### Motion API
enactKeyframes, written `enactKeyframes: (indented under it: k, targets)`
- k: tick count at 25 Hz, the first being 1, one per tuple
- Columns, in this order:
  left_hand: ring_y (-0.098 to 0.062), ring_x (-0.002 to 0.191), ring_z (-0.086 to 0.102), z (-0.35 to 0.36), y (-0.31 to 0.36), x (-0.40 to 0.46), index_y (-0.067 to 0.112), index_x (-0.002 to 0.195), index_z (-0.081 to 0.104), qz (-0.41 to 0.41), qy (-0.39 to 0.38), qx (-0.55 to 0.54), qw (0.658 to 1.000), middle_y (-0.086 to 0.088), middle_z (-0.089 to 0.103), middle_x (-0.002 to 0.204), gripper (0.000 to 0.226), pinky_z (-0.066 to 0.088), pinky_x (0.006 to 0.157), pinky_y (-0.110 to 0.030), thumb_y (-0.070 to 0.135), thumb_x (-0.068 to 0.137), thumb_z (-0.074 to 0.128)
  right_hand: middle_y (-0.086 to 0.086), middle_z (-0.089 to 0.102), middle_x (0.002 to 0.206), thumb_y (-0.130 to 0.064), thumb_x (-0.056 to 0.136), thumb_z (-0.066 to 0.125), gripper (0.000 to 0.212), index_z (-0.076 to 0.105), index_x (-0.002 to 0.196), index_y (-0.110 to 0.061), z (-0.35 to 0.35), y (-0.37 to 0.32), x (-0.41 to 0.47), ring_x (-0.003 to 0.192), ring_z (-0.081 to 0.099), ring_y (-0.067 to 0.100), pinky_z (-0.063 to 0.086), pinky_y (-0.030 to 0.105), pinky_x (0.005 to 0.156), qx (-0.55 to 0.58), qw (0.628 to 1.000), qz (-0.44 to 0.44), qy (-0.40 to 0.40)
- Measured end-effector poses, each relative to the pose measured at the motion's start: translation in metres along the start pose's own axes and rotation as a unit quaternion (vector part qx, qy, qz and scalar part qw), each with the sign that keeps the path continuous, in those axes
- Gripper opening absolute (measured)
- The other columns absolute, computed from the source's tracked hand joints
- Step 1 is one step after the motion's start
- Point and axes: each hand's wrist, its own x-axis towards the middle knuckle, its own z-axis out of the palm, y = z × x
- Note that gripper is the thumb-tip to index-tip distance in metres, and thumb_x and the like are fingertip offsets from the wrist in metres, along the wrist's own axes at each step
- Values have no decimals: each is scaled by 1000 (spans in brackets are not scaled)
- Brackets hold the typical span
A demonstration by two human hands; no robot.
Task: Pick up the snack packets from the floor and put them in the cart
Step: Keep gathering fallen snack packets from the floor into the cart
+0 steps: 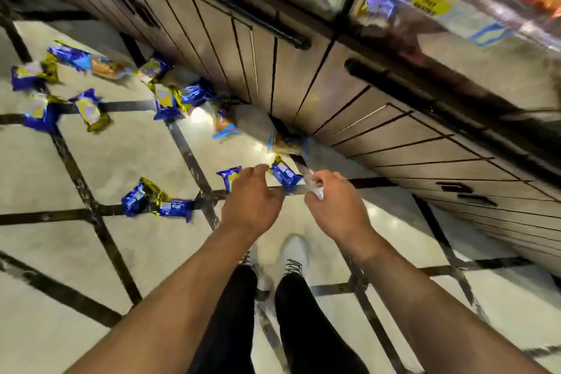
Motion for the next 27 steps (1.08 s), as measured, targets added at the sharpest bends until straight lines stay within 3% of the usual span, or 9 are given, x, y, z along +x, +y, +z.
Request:
enactKeyframes:
  k: [4, 8, 17, 19, 23, 27]
  targets:
    - [-30, 126, 49, 8, 5, 4, 18, 141, 47, -38, 29, -47, 998, -8, 50, 141, 55, 42, 97, -40, 26, 88, 59, 4, 59, 117, -25, 90, 57, 32, 59, 121, -18, 4, -1, 15, 109, 55, 25, 49, 40, 88, -18, 999, -33, -28]
    - [-29, 129, 48, 25, 9, 17, 15, 142, 47, -105, 82, -94, 987, -10, 51, 141, 56, 40, 104, -39, 26, 89, 60, 4, 58, 116, -27, 89, 57, 31, 59, 118, -18, 9, 5, 48, 106, 56, 26, 48, 38, 86, -48, 993, -77, -74]
    - [-27, 117, 54, 123, 17, 57, 17, 132, 52, -207, 158, -225, 939, -8, 56, 129, 44, 46, 93, -38, 27, 90, 58, 4, 56, 115, -27, 88, 57, 25, 60, 112, -21, 40, 45, 130, 103, 57, 28, 44, 37, 78, -113, 969, -178, -129]
    - [-27, 116, 55, 143, 3, 85, 16, 133, 50, -203, 176, -233, 935, -9, 54, 130, 47, 47, 95, -42, 27, 88, 58, 5, 55, 116, -28, 89, 56, 28, 59, 116, -20, 64, 56, 155, 105, 57, 29, 46, 38, 79, -126, 964, -193, -131]
    - [-28, 134, 40, 186, -30, 140, 15, 147, 35, -217, 202, -237, 925, -7, 35, 150, 63, 38, 103, -39, 24, 90, 59, 5, 52, 126, -26, 89, 58, 41, 49, 129, -20, 110, 72, 211, 114, 53, 26, 46, 39, 89, -149, 952, -232, -134]
    - [-32, 135, 37, 242, -73, 202, 15, 152, 25, -225, 199, -222, 928, -9, 26, 153, 72, 36, 106, -41, 27, 89, 59, 7, 51, 128, -28, 84, 65, 54, 45, 134, -23, 166, 91, 283, 120, 50, 27, 44, 40, 100, -156, 937, -260, -175]
